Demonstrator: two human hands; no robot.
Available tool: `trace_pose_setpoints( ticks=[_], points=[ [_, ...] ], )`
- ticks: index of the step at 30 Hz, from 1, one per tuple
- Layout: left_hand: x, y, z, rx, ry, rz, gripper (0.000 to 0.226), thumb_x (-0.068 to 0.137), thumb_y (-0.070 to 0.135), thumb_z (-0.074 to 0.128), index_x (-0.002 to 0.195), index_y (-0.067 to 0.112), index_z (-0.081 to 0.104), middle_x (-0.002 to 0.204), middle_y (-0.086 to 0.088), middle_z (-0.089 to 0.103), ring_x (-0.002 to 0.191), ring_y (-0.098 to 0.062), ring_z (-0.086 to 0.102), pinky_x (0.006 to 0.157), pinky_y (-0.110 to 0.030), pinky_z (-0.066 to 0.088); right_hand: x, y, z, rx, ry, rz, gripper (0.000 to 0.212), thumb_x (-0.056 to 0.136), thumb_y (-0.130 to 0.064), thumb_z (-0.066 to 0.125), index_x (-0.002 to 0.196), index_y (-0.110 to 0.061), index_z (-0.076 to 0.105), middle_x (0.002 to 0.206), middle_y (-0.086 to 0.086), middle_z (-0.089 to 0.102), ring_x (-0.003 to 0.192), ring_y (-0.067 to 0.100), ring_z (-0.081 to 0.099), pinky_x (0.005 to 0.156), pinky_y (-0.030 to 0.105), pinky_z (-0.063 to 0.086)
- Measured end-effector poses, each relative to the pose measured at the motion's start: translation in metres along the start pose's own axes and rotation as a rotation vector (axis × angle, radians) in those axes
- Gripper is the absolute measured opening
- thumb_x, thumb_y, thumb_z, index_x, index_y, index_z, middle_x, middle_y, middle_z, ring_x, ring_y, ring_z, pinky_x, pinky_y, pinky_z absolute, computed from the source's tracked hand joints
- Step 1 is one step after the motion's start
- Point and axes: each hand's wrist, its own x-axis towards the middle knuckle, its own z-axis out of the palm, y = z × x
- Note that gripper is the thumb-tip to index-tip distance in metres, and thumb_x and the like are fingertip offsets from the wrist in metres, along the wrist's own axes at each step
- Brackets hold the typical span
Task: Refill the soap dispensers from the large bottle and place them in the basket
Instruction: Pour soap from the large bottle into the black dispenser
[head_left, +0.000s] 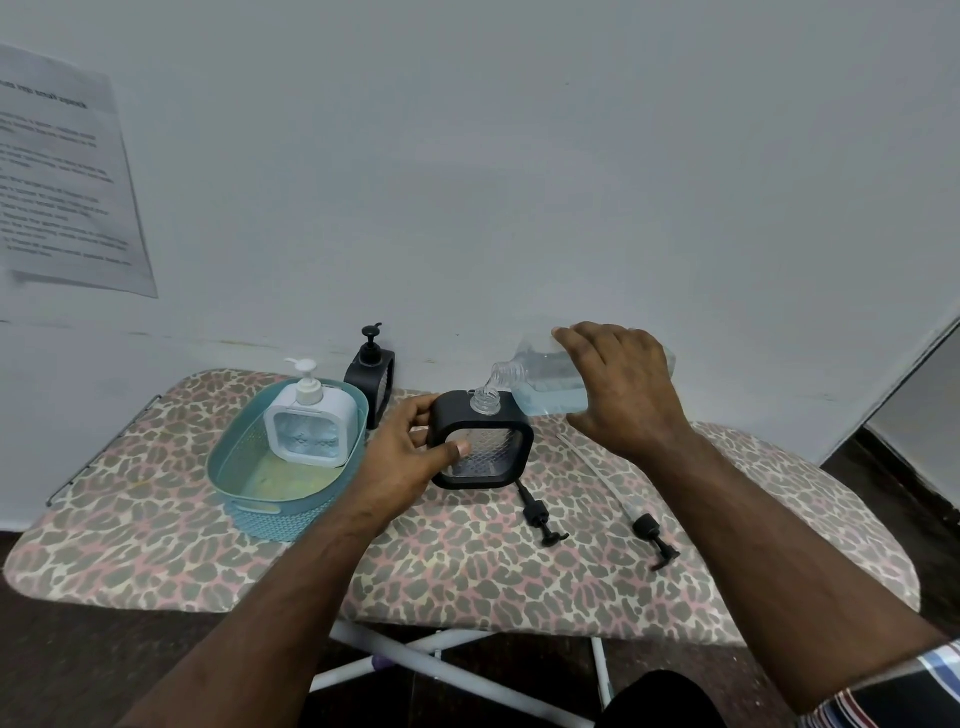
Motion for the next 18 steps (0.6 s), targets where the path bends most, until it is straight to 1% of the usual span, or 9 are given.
trace_pose_setpoints(
  ticks=[6,9,12,15,18],
  points=[
    [0.0005,-0.001,-0.0003,-0.002,0.013,-0.003,0.066,0.07,0.038,0.085,0.13,0.036,0.059,0.127,0.002,0.066,0.117,-0.02,0.068,0.094,-0.05,0.061,0.0007,0.0002,-0.0002,-0.005,-0.009,-0.002,0.098,0.064,-0.037,0.089,0.147,-0.021,0.041,0.142,0.007,0.054,0.126,0.031,0.053,0.106,0.054,0.037],
    [0.0003,-0.0015,-0.0003,-0.002,0.014,-0.003,0.065,0.074,0.033,0.086,0.133,0.033,0.058,0.128,0.002,0.065,0.118,-0.02,0.067,0.095,-0.05,0.061,0.0006,0.0,-0.0003,-0.004,-0.005,-0.004,0.098,0.063,-0.036,0.089,0.147,-0.021,0.042,0.142,0.008,0.054,0.126,0.031,0.053,0.106,0.054,0.037],
    [0.0,-0.0019,-0.0006,-0.004,0.017,-0.01,0.072,0.068,0.041,0.086,0.134,0.034,0.057,0.128,0.003,0.066,0.118,-0.02,0.068,0.096,-0.049,0.06,0.0005,0.0005,-0.0004,0.005,0.007,-0.008,0.096,0.063,-0.036,0.089,0.146,-0.02,0.043,0.141,0.008,0.055,0.125,0.032,0.054,0.106,0.054,0.038],
    [0.0,-0.0035,-0.0013,-0.004,0.014,-0.015,0.072,0.069,0.041,0.086,0.135,0.034,0.057,0.129,0.003,0.066,0.118,-0.02,0.068,0.096,-0.049,0.06,0.0009,0.0005,-0.0007,0.003,-0.002,-0.005,0.098,0.062,-0.037,0.09,0.146,-0.02,0.043,0.141,0.008,0.055,0.125,0.032,0.054,0.106,0.054,0.039],
    [0.0,-0.0038,-0.0013,-0.002,0.019,-0.017,0.076,0.063,0.049,0.086,0.133,0.038,0.057,0.129,0.004,0.066,0.119,-0.02,0.068,0.096,-0.05,0.06,0.0009,0.0005,-0.0017,0.003,-0.006,-0.002,0.098,0.062,-0.037,0.09,0.146,-0.02,0.043,0.141,0.008,0.055,0.125,0.032,0.054,0.106,0.055,0.039]
  ],
)
